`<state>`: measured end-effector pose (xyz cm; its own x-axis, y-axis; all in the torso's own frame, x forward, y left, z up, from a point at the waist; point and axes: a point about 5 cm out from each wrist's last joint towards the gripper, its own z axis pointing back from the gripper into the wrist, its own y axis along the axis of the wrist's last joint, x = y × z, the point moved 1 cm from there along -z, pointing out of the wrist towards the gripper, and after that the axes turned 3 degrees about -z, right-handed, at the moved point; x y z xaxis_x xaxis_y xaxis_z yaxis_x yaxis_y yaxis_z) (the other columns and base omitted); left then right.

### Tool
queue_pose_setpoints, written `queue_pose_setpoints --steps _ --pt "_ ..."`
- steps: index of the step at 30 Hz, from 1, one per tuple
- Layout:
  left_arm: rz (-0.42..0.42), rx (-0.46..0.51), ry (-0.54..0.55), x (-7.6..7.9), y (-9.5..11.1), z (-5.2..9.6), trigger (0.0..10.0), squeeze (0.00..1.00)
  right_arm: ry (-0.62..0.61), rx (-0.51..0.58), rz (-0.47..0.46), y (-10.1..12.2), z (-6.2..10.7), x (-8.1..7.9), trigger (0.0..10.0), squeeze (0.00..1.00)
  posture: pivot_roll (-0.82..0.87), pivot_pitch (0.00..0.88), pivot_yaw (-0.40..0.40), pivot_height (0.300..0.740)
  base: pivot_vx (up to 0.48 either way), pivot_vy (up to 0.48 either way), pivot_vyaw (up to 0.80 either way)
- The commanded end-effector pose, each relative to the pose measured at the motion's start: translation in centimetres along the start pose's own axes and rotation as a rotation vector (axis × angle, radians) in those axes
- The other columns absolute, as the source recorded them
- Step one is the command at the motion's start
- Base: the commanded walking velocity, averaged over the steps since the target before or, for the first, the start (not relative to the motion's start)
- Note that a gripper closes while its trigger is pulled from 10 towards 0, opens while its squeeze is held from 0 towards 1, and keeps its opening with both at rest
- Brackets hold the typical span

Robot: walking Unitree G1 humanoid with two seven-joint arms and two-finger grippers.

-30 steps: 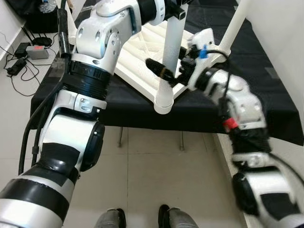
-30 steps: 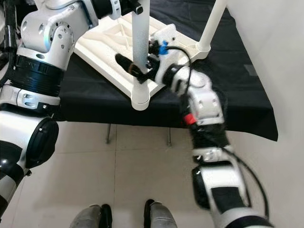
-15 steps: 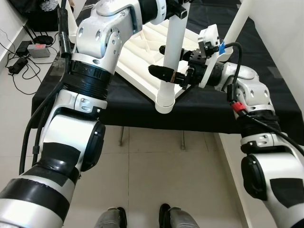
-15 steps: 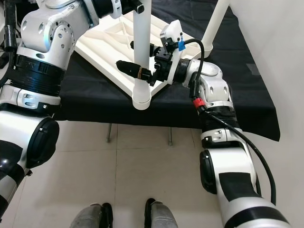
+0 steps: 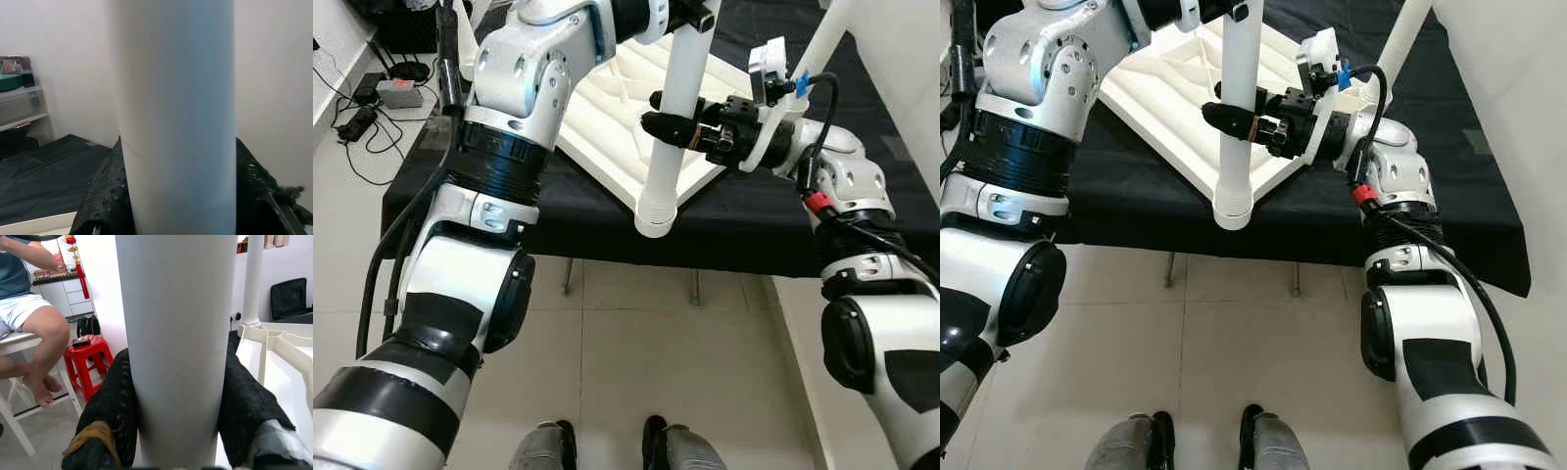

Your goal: Building children table

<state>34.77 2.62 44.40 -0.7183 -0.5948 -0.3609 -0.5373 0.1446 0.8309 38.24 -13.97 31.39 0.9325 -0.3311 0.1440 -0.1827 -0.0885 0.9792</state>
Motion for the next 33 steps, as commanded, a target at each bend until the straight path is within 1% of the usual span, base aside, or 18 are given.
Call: queue_pose_setpoints --steps 1,4,5,6,7,11,12,14,18,21,23,24,25,26,27,28,30,33 --pt "-0.027 -0.041 0.025 -0.3 -0.5 0.2 0.0 0.0 0.1 0.003 0.007 0.2 -0.4 -0.6 0.0 0.0 0.03 0.229 -0.015 0.74 0.0 0.0 0.0" --pt "-0.028 -0.036 0.022 -0.3 -0.5 0.2 0.0 0.0 0.105 0.005 0.01 0.3 -0.5 -0.6 0.0 0.0 0.03 0.229 -0.015 0.74 0.0 0.0 0.0" --pt "-0.036 -0.025 0.028 -0.4 -0.4 0.2 0.0 0.38 0.1 0.007 0.017 0.4 -0.5 -0.5 0.0 0.0 0.03 0.228 -0.016 0.74 0.0 0.0 0.0" --pt "-0.036 -0.025 0.028 -0.4 -0.4 0.2 0.0 0.38 0.1 0.007 0.017 0.4 -0.5 -0.5 0.0 0.0 0.03 0.228 -0.016 0.74 0.0 0.0 0.0" --pt "-0.041 -0.015 0.039 -0.5 -0.2 0.2 10.0 1.0 0.079 0.02 0.024 0.4 -0.5 -0.3 0.0 0.0 0.03 0.228 -0.017 0.74 0.0 0.0 0.0" --pt "-0.051 0.003 0.067 -1.1 0.3 0.7 10.0 1.0 0.027 0.033 0.042 0.2 0.0 -0.1 0.0 0.0 0.02 0.226 -0.015 0.74 0.0 0.0 0.0" --pt "-0.065 0.009 0.111 -2.2 0.9 1.9 10.0 1.0 -0.033 0.027 0.075 -0.3 0.5 -0.1 0.0 0.0 0.02 0.226 -0.015 0.74 0.0 0.0 0.0" --pt "-0.07 0.009 0.128 -2.6 1.0 2.4 10.0 1.0 -0.055 0.023 0.086 -0.5 0.7 -0.1 0.0 0.0 0.02 0.226 -0.015 0.74 0.0 0.0 0.0" --pt "-0.082 -0.01 0.196 -3.8 1.0 5.0 10.0 1.0 -0.179 0.011 0.105 -1.5 1.1 -0.7 0.0 0.0 0.01 0.22 -0.015 0.74 0.0 0.0 0.0" --pt "-0.079 -0.017 0.218 -4.0 0.9 5.8 10.0 1.0 -0.222 0.002 0.096 -2.0 1.3 -0.9 0.0 0.0 0.01 0.219 -0.014 0.74 0.0 0.0 0.0" --pt "-0.07 -0.036 0.266 -4.3 0.6 7.5 10.0 1.0 -0.331 -0.068 0.098 -3.2 1.7 -1.3 0.0 0.0 0.01 0.22 -0.016 0.74 0.0 0.0 0.0" --pt "-0.07 -0.036 0.266 -4.3 0.6 7.5 10.0 1.0 -0.331 -0.068 0.098 -3.2 1.7 -1.3 0.0 0.0 0.01 0.22 -0.016 0.74 0.0 0.0 0.0" --pt "-0.063 -0.049 0.293 -4.4 0.3 8.5 10.0 1.0 -0.425 -0.112 0.102 -3.9 1.8 -1.4 0.0 0.0 0.01 0.215 -0.028 0.74 0.0 0.0 0.0" --pt "-0.063 -0.049 0.293 -4.4 0.3 8.5 10.0 1.0 -0.425 -0.112 0.102 -3.9 1.8 -1.4 0.0 0.0 0.01 0.215 -0.028 0.74 0.0 0.0 0.0" --pt "-0.051 -0.064 0.321 -4.3 -0.2 9.5 10.0 1.0 -0.519 -0.094 0.054 -4.5 1.5 -1.8 0.0 0.0 0.02 0.211 -0.031 0.74 0.0 0.0 0.0" --pt "-0.051 -0.064 0.321 -4.3 -0.2 9.5 10.0 1.0 -0.519 -0.094 0.054 -4.5 1.5 -1.8 0.0 0.0 0.02 0.211 -0.031 0.74 0.0 0.0 0.0" --pt "-0.042 -0.096 0.359 -4.2 -1.0 11.0 10.0 1.0 -0.639 -0.016 -0.037 -5.0 0.9 -2.7 0.0 0.0 0.01 0.206 -0.034 0.74 0.0 0.0 0.0" --pt "-0.041 -0.108 0.373 -4.1 -1.3 11.4 10.0 1.0 -0.664 0.029 -0.067 -5.1 0.6 -3.0 0.0 0.0 0.01 0.206 -0.033 0.74 0.0 0.0 0.0"
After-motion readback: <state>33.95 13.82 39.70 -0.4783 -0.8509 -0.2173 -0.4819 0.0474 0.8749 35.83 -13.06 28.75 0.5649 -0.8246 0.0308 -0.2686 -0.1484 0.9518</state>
